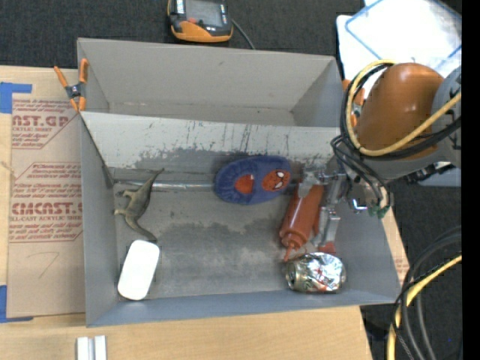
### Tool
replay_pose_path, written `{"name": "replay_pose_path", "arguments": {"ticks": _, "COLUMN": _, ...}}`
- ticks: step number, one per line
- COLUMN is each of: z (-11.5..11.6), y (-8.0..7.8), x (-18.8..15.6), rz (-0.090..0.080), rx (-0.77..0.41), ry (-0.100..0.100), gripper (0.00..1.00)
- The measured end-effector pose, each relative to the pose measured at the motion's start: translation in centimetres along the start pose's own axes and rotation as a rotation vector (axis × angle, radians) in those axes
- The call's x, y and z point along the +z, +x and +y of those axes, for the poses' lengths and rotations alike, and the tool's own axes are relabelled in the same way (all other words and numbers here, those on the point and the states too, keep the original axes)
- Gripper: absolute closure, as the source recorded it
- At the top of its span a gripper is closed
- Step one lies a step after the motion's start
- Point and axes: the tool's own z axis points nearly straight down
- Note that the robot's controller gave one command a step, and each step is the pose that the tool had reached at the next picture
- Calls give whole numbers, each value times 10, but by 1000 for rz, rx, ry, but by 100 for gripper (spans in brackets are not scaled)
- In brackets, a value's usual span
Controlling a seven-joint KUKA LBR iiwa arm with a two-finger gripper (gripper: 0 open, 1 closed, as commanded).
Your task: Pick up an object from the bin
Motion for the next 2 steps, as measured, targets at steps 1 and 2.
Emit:
{"name": "replay_pose_path", "arguments": {"ticks": 1, "z": 0, "y": -2, "x": -5, "rz": -8, "rx": -1, "ry": 1, "gripper": 0}}
{"name": "replay_pose_path", "arguments": {"ticks": 2, "z": -21, "y": -37, "x": 81, "rz": -10, "rx": -244, "ry": 2, "gripper": 0}}
